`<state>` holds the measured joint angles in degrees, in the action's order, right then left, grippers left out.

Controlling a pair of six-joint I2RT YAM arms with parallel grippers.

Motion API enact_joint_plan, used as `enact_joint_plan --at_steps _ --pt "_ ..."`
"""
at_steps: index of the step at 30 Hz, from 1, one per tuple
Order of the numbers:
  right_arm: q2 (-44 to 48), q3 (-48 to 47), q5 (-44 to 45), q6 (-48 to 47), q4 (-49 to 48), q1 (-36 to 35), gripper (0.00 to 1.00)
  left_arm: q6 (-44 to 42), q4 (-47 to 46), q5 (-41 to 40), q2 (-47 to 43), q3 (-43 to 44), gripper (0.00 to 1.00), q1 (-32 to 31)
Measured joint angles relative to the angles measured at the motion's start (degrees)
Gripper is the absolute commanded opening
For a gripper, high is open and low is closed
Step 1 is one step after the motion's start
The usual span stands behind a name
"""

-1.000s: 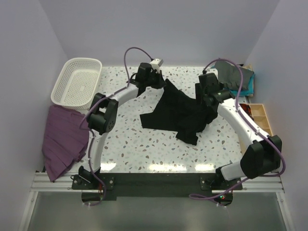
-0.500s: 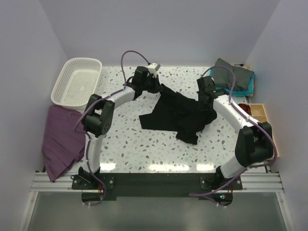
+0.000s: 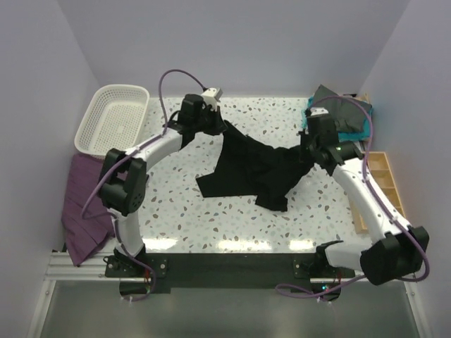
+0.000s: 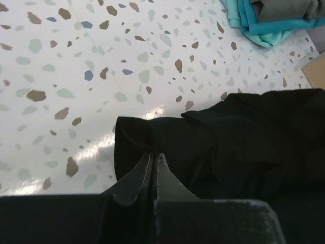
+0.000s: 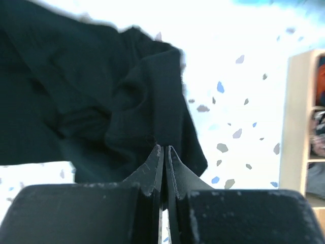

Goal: Fold and stack the t-shirts
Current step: Flatten out the tshirt

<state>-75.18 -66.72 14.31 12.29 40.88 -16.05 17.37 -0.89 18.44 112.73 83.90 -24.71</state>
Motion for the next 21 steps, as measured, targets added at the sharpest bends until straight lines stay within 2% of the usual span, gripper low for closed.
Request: enact_joint_plan --at_steps 3,6,10,16,21 --pt "7.5 -2.9 -0.3 -0.5 1.9 0.0 0.0 -0.7 3.5 -2.5 -8.4 -4.4 0.0 0.3" --pt "13.9 -6.2 -0.4 -0.8 3.4 0.0 0.0 -1.5 7.0 -5.3 -20.9 -9.0 0.0 0.5" --pt "20.8 -9.7 -0.9 -0.9 5.7 0.0 0.0 -1.7 12.3 -10.1 -38.0 -10.3 0.0 0.5" --pt "27.1 -10.7 -2.9 -1.0 9.7 0.0 0.0 -1.4 24.0 -18.0 -55.3 -6.3 0.0 0.6" --pt "29.2 -13.0 -5.6 -1.0 13.0 0.0 0.0 0.2 35.3 -22.9 -60.5 0.9 0.0 0.6"
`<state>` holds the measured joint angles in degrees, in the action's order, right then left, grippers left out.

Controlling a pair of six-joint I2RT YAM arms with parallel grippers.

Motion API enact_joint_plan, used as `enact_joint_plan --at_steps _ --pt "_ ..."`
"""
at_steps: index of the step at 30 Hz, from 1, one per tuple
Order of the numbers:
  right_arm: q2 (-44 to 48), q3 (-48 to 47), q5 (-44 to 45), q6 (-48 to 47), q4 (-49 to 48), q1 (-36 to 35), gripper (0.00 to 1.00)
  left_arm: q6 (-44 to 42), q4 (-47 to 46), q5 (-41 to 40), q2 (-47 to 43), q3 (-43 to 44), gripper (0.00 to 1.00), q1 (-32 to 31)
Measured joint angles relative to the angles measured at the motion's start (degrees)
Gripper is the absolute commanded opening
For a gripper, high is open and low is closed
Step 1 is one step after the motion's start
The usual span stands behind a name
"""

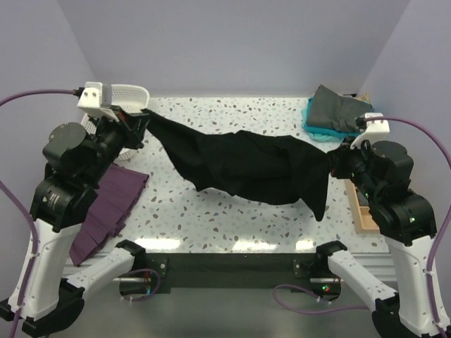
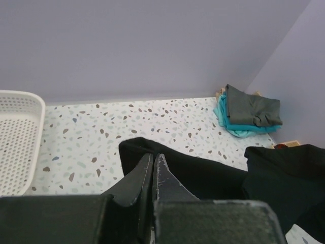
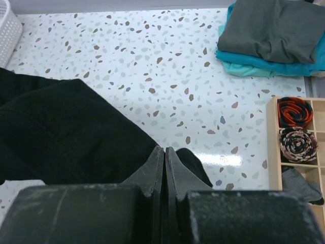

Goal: Fold and stack the t-shirts
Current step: Flatten out the tshirt

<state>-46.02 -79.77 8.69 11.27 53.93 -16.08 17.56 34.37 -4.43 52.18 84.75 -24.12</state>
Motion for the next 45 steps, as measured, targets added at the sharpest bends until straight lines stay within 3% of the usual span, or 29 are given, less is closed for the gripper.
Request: enact_joint_plan --at_steps 6,10,13,16,17,18,22,27,37,45 --pt "-0.7 2.2 -0.9 -0.1 0.5 0.0 0.0 1.9 7.6 -5.0 -1.1 1.4 0.0 0.0" --pt "-5.9 9.9 -0.7 0.1 -0.7 0.0 0.0 3.1 5.8 -6.2 0.6 -7.4 0.0 0.0" --pt "-12.9 16.1 0.9 0.7 -3.0 0.0 0.0 4.4 1.5 -6.1 6.8 -16.7 0.0 0.0" --pt "-18.9 20.2 2.5 2.2 -4.7 0.0 0.24 5.6 -4.6 -4.9 16.3 -25.3 0.0 0.1" --pt "-20.2 20.7 2.8 2.8 -4.8 0.0 0.44 6.1 -5.9 -4.5 20.1 -27.4 0.0 0.0" --pt "-20.9 20.9 3.3 3.2 -5.4 0.0 0.53 6.6 -7.3 -4.2 24.0 -29.3 0.0 0.1" --pt "-20.7 20.3 4.1 3.9 -9.0 0.0 0.5 7.6 -10.4 -3.4 32.3 -31.5 0.0 0.1" --pt "-24.1 16.6 0.2 2.4 -12.7 0.0 0.55 8.0 -16.0 -2.5 34.8 -31.5 0.0 0.1" --pt "-47.8 9.9 -5.7 -2.6 -16.1 -4.7 0.6 8.4 -20.8 1.2 38.1 -31.7 0.0 0.1" --pt "-55.5 7.7 -5.0 -5.2 -15.8 -10.6 0.57 8.4 -22.0 2.1 38.1 -32.2 0.0 0.1"
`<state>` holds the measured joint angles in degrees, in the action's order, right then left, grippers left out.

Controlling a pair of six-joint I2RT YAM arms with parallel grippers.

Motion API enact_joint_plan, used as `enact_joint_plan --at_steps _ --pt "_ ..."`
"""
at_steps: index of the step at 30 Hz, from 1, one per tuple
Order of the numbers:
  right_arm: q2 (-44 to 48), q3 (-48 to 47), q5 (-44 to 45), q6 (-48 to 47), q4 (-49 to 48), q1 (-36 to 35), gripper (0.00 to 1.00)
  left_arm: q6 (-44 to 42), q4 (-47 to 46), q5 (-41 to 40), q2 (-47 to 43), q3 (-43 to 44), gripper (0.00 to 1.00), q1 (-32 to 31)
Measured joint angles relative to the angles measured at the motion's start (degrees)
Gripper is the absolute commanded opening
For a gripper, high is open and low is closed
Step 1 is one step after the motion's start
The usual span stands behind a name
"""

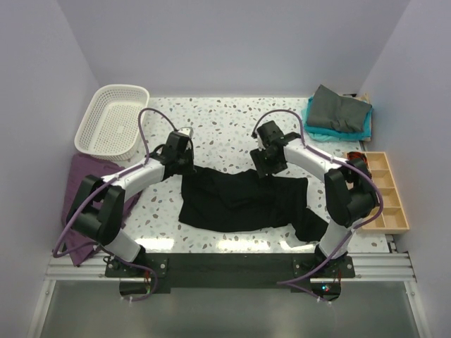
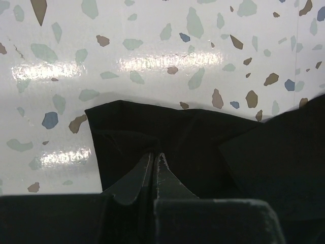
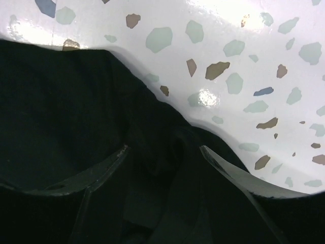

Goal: Fold and stack the t-shirts
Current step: Flatten out the tshirt

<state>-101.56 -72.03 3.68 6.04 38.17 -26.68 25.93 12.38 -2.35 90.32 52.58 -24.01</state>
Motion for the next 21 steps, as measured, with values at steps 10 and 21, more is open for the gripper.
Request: enact_joint_plan --at_steps 10,21 --pt "-5.5 -3.0 7.1 -0.9 3.2 -0.8 0.21 -0.1 -0.8 0.5 0.7 0.0 0.0 0.0" --pt "-3.5 -3.1 9.1 -0.5 5.2 -1.0 0.0 -0.6 -0.5 0.0 0.7 -0.7 0.0 0.0"
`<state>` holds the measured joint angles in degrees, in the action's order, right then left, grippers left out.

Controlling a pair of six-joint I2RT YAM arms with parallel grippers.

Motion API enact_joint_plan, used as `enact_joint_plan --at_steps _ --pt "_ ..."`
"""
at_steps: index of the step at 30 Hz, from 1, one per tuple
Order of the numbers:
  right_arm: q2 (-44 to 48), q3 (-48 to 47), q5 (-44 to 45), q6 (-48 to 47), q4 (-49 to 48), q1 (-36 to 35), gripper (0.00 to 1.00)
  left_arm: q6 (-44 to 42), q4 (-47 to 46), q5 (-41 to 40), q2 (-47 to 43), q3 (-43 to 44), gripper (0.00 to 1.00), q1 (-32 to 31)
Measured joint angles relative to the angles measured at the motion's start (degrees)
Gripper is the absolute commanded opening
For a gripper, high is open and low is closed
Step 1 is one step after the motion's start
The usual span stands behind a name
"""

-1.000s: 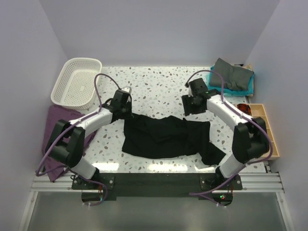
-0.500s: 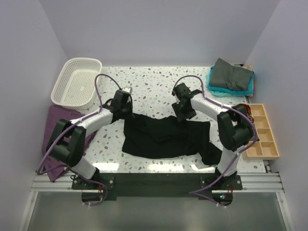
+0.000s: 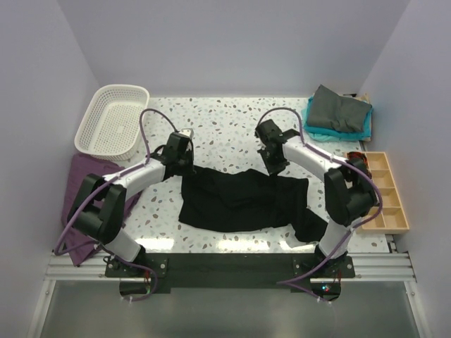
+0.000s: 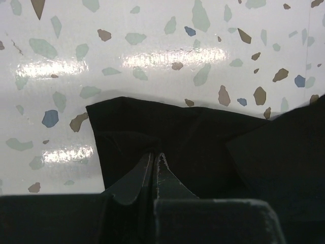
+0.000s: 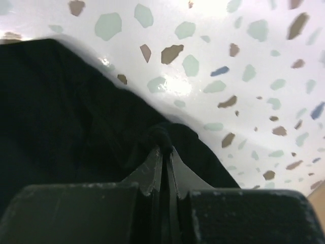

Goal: Fold and stack the t-shirts
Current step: Flatten out the tshirt

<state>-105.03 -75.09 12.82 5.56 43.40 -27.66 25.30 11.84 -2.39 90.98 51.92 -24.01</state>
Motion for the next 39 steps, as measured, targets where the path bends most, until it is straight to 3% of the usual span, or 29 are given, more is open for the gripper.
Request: enact_joint_plan --at_steps 6,11,15,21,28,35,39 --pt "17.0 -2.6 2.5 0.7 1.6 -0.1 0.0 -1.9 5.9 -2.6 -1.4 5.5 0.0 0.7" --pt "32.7 -5.7 9.2 1.5 2.0 -0.1 0.0 -2.5 10.7 -6.4 -10.2 11.1 0.0 1.6" --pt "39.2 -4.3 14.9 3.1 2.2 1.0 0.0 -2.7 12.9 -10.3 -18.2 13.4 0.0 2.2" --pt "38.2 1.3 20.7 5.2 2.3 6.6 0.0 -3.7 17.5 -17.2 -21.5 13.5 0.0 4.8" --pt "37.2 2.8 23.1 6.5 2.4 12.6 0.0 -5.6 24.5 -23.8 -21.8 13.5 0.0 13.0" --pt "30.7 2.9 18.6 7.0 2.4 15.0 0.0 -7.4 25.9 -23.8 -22.4 13.3 0.0 17.2" --pt "23.1 5.4 8.4 6.4 2.6 14.9 0.0 -7.5 23.2 -18.2 -20.7 9.5 0.0 17.7"
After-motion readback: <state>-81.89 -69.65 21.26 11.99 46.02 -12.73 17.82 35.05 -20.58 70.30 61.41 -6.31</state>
